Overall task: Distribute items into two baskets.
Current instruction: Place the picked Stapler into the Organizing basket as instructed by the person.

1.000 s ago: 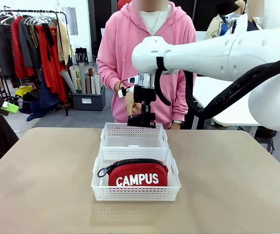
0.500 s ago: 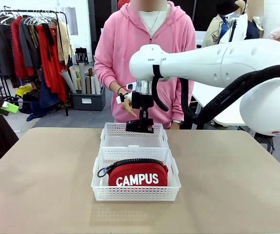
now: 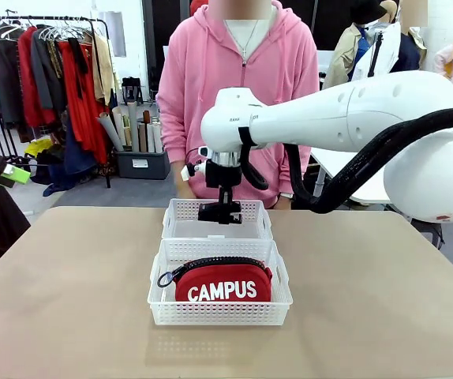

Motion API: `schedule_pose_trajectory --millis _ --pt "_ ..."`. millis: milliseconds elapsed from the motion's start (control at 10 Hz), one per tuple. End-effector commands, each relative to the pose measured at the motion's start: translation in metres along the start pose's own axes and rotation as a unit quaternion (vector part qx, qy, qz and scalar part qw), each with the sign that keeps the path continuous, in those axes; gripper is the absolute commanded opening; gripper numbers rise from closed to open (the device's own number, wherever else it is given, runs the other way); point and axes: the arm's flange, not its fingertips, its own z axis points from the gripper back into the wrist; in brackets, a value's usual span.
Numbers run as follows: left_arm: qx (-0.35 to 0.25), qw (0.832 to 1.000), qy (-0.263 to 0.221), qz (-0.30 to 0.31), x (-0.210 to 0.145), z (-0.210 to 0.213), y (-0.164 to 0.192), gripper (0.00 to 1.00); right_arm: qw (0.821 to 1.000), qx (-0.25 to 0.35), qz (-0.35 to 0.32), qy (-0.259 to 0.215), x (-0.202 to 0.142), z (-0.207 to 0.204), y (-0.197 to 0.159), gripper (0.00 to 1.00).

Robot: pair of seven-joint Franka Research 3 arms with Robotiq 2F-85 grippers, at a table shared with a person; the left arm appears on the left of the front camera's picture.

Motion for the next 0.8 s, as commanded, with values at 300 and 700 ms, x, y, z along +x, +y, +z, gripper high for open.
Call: schedule_pose_trajectory --millis 300,700 --pt "-0.004 1.0 -0.009 -0.001 0.0 0.0 0.0 1.0 1.0 0.008 0.011 0.028 0.004 -0.021 -0.002 0.0" --pt "-0.004 1.0 -0.009 -0.001 0.0 0.0 0.0 1.0 0.998 0.03 0.025 0.048 0.009 -0.04 -0.003 0.0"
